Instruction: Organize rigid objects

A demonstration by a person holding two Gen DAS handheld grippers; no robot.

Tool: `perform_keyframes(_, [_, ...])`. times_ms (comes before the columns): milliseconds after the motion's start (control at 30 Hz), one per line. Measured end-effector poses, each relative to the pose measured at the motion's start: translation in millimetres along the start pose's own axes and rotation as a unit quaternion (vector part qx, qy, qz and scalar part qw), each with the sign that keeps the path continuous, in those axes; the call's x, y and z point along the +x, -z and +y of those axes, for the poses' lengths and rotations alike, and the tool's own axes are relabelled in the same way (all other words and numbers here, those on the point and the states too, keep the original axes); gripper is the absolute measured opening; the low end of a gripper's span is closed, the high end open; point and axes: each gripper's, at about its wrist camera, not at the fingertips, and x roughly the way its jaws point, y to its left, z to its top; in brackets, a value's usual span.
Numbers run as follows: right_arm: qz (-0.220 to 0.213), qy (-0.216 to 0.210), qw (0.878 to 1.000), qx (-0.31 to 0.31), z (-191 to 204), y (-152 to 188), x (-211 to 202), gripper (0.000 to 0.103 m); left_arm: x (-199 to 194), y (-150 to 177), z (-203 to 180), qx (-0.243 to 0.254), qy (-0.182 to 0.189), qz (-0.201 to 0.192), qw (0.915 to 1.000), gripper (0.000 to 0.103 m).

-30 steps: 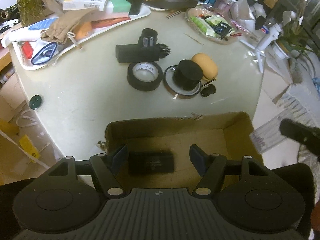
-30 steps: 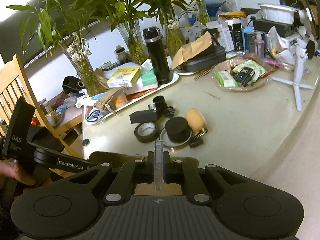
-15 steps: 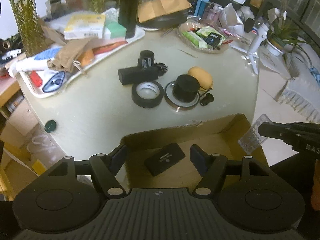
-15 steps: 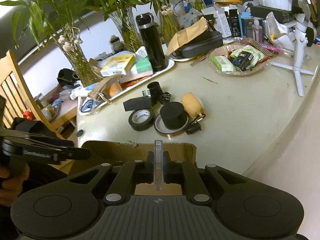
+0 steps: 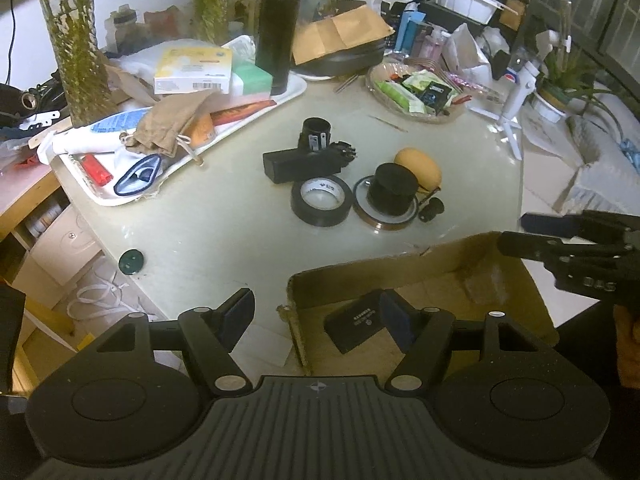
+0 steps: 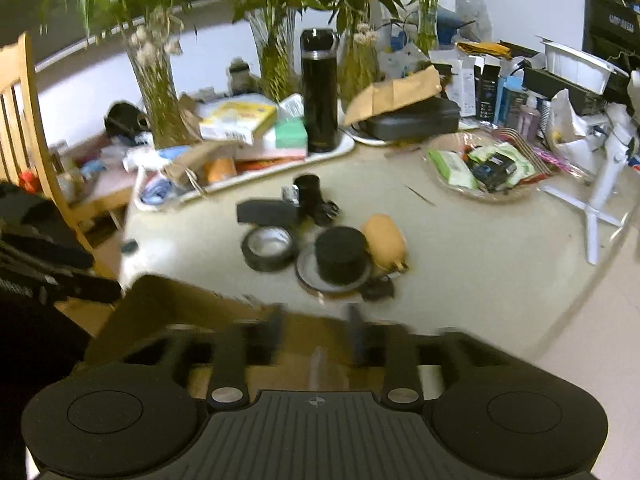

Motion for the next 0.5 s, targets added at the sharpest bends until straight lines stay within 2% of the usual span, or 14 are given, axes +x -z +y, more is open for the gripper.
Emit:
perform_keyframes(133, [-0.007, -0.022, 0.999, 0.026, -7, -5, -4, 0.081, -1, 0, 6, -0.005, 0.002, -0.005, 1.0000, 0.069])
perform_keyframes(200, [-0.003, -0.021, 0.999, 0.031, -10, -6, -6, 0.094, -1, 0, 8, -0.004, -0.001, -0.006, 1.0000, 0.069])
perform_keyframes(333, [0.011, -0.015, 0.999, 0.028, -14, -4, -6, 0.097, 5, 2, 8, 0.006, -0.014, -0.004, 0.9999, 0.069])
perform_keyframes(500, [0.025, -0.007, 0.999, 0.035, -19, 3, -3, 0.100, 10, 4, 8, 0.011, -0.011, 0.001, 0.9999, 0.069])
